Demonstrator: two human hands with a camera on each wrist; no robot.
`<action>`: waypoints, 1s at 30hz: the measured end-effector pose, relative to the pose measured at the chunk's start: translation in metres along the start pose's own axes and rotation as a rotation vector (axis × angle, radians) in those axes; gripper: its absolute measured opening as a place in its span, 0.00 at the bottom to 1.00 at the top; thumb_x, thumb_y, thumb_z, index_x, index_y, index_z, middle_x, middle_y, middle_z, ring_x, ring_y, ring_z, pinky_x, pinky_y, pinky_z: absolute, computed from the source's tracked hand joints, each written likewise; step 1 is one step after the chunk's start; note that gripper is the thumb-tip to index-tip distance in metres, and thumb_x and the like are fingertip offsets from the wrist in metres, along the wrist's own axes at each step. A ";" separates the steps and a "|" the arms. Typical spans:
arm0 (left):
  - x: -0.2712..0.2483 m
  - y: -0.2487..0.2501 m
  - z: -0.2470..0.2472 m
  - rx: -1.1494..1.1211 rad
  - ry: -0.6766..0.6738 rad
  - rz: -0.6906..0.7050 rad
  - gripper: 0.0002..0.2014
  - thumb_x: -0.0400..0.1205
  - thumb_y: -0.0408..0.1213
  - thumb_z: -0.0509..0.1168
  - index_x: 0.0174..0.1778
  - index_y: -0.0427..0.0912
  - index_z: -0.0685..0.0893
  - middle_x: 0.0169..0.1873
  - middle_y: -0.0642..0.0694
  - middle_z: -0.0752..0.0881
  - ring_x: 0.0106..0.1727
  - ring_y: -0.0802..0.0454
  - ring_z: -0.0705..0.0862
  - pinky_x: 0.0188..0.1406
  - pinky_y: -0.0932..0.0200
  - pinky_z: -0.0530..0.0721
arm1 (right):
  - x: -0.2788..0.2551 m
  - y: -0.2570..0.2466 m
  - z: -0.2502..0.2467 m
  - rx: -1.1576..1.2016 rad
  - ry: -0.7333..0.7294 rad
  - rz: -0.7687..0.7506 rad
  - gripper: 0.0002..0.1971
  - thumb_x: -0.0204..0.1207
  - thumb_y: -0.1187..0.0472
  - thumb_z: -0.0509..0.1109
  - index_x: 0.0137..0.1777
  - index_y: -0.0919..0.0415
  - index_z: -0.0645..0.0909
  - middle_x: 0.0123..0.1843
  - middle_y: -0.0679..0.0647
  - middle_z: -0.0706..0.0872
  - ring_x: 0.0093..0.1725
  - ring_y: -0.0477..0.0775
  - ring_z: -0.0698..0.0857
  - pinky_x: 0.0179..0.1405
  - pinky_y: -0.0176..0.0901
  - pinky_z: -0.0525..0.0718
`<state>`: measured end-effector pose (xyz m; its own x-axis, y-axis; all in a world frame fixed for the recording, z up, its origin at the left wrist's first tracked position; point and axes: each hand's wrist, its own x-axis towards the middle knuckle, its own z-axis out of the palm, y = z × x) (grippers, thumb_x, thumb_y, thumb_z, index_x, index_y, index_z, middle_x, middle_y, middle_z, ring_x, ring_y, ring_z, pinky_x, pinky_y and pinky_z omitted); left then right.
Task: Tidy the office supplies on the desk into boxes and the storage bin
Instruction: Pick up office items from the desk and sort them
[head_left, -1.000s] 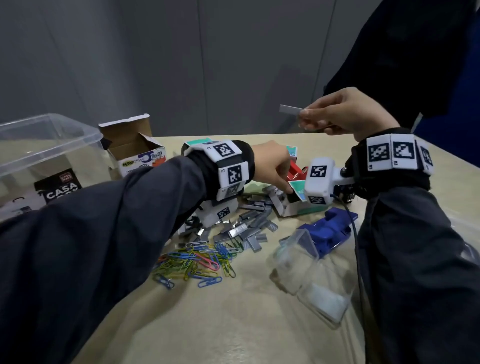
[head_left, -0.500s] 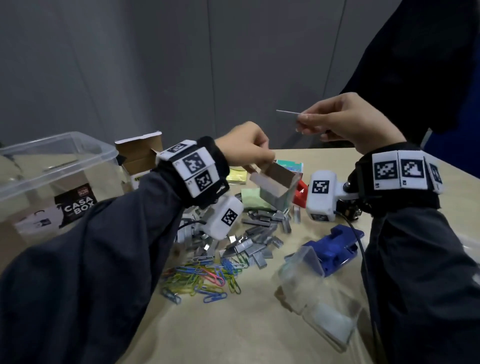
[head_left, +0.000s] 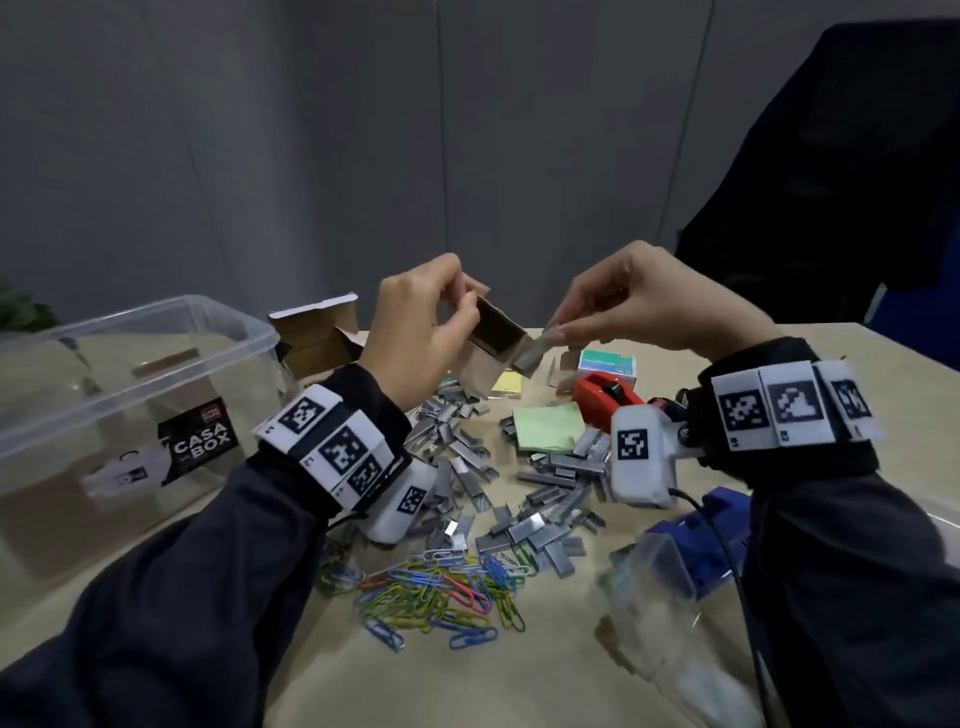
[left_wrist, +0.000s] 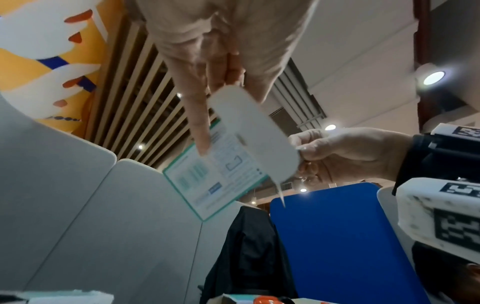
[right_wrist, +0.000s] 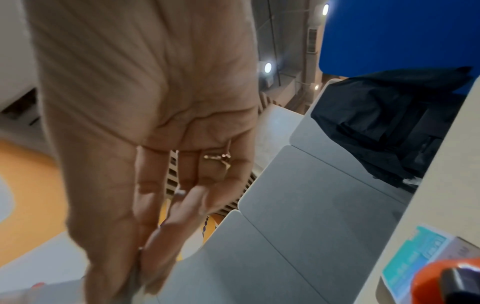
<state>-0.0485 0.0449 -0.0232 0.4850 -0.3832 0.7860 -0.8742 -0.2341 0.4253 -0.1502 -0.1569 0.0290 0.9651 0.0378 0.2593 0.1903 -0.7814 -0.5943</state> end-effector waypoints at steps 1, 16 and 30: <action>0.000 0.000 -0.001 -0.006 0.007 0.011 0.11 0.82 0.28 0.65 0.34 0.39 0.74 0.45 0.46 0.89 0.49 0.59 0.86 0.48 0.69 0.82 | 0.001 -0.001 0.001 -0.028 0.016 -0.009 0.07 0.69 0.57 0.81 0.43 0.58 0.92 0.36 0.50 0.92 0.39 0.44 0.91 0.39 0.30 0.87; -0.002 0.003 -0.005 -0.305 -0.016 -0.001 0.09 0.84 0.30 0.60 0.38 0.31 0.73 0.53 0.45 0.88 0.62 0.53 0.85 0.54 0.38 0.87 | -0.002 -0.018 0.001 -0.172 0.237 -0.074 0.04 0.68 0.62 0.83 0.38 0.59 0.91 0.34 0.49 0.91 0.36 0.43 0.89 0.39 0.35 0.88; -0.004 0.000 -0.002 -0.351 -0.018 -0.181 0.10 0.83 0.36 0.62 0.36 0.44 0.72 0.57 0.44 0.87 0.60 0.50 0.86 0.52 0.39 0.88 | -0.004 -0.035 0.007 -0.134 0.343 -0.207 0.05 0.69 0.59 0.82 0.40 0.58 0.90 0.37 0.46 0.91 0.37 0.40 0.90 0.42 0.38 0.90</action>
<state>-0.0505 0.0486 -0.0254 0.6293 -0.3800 0.6780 -0.7275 0.0190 0.6859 -0.1599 -0.1249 0.0434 0.7885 0.0109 0.6149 0.3273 -0.8539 -0.4046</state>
